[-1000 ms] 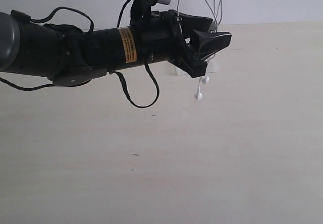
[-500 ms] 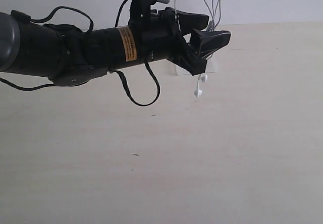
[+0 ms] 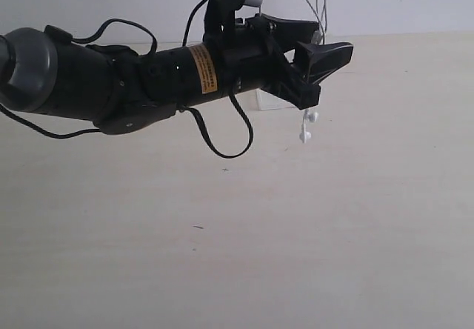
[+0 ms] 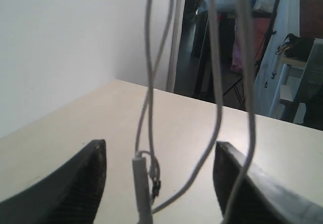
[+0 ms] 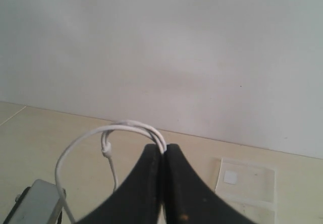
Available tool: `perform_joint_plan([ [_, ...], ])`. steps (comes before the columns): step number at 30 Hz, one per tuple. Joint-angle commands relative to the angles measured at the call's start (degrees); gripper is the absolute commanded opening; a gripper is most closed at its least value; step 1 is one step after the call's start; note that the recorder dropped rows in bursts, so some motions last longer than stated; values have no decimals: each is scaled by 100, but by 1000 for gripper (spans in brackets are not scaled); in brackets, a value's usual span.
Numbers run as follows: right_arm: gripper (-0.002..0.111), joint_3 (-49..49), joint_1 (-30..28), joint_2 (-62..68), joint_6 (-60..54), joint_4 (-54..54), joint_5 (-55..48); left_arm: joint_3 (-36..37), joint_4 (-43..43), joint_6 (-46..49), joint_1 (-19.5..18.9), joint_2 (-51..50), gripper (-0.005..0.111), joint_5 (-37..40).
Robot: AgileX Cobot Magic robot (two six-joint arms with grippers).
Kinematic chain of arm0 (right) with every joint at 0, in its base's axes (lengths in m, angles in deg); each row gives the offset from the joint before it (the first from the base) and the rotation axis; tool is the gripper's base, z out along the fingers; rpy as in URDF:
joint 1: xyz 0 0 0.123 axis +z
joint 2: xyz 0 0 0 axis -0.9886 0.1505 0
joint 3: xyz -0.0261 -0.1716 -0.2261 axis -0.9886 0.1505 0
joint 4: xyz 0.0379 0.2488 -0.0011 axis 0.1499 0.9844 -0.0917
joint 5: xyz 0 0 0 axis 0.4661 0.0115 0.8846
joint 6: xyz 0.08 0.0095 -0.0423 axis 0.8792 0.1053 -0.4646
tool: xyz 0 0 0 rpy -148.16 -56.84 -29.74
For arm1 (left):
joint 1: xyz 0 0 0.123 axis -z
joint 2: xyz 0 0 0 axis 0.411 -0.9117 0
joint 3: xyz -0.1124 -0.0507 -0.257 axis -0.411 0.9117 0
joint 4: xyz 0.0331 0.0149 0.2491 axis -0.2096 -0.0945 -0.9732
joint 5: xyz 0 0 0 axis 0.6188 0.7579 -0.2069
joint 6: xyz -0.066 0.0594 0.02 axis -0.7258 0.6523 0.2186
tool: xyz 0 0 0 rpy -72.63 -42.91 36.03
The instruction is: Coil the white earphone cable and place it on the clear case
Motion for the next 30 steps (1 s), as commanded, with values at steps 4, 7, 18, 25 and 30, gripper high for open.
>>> perform_joint_plan([
  [4, 0, -35, 7, -56, -56, -33, -12, -43, 81, -15, 1, 23, 29, 79],
  [7, 0, -35, 7, -56, -56, -33, -12, -43, 81, -13, 1, 23, 8, 111],
  [18, 0, -35, 7, -56, -211, -166, -243, -43, -604, -512, 1, 314, 0, 1051],
  [25, 0, -35, -131, -56, -211, -464, -532, -43, -1794, -1428, 1, 654, 0, 1291],
  [30, 0, -35, -453, -97, -130, -464, -649, -31, -2198, -1723, 1, 793, 0, 1591],
])
